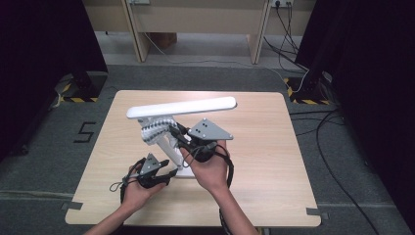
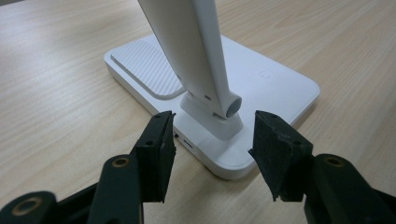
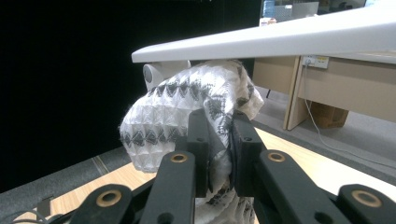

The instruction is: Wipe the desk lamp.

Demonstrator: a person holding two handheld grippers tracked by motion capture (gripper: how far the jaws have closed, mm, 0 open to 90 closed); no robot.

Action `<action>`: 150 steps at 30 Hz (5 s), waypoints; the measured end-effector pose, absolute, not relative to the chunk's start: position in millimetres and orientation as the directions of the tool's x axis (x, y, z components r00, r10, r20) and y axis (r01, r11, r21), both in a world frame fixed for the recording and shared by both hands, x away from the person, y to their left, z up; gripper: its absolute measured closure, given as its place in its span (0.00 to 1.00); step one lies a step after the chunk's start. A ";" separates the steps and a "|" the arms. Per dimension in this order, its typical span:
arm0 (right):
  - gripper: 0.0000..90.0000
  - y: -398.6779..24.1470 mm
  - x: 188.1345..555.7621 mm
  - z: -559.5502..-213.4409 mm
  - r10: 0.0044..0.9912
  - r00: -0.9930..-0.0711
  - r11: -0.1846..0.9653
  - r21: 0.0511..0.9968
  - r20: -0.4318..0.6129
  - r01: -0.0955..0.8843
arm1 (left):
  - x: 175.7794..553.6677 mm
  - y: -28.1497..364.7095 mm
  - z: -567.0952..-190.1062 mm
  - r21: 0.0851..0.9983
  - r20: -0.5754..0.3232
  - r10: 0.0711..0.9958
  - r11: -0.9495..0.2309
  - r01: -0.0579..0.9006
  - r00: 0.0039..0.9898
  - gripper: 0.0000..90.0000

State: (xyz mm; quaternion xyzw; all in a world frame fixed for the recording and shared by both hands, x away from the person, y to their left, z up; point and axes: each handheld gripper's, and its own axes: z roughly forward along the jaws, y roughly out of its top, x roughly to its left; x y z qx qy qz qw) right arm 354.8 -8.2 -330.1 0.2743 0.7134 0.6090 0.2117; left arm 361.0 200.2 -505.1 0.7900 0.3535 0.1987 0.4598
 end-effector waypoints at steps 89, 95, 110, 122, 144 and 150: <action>0.90 7.4 386.4 -363.8 0.661 -0.740 0.146 0.947 0.123 0.287 | 368.5 181.6 -516.8 0.859 0.041 0.709 -0.385 0.338 0.704 0.68; 0.90 6.4 390.0 -369.7 0.669 -0.733 0.152 0.943 0.123 0.297 | 368.6 181.7 -517.0 0.860 0.043 0.709 -0.385 0.335 0.704 0.68; 0.90 1.3 392.8 -390.6 0.687 -0.714 0.179 0.920 0.137 0.349 | 368.5 181.5 -517.6 0.860 0.047 0.710 -0.386 0.333 0.703 0.67; 0.90 -6.1 401.1 -414.4 0.690 -0.707 0.201 0.899 0.152 0.388 | 368.3 181.4 -517.6 0.859 0.044 0.708 -0.386 0.335 0.705 0.67; 0.91 -16.2 406.6 -466.4 0.716 -0.669 0.228 0.839 0.199 0.494 | 367.9 180.9 -517.7 0.859 0.039 0.714 -0.381 0.341 0.699 0.68; 0.91 -18.3 406.2 -473.2 0.722 -0.666 0.243 0.831 0.189 0.500 | 367.8 180.7 -517.7 0.860 0.041 0.715 -0.381 0.340 0.698 0.68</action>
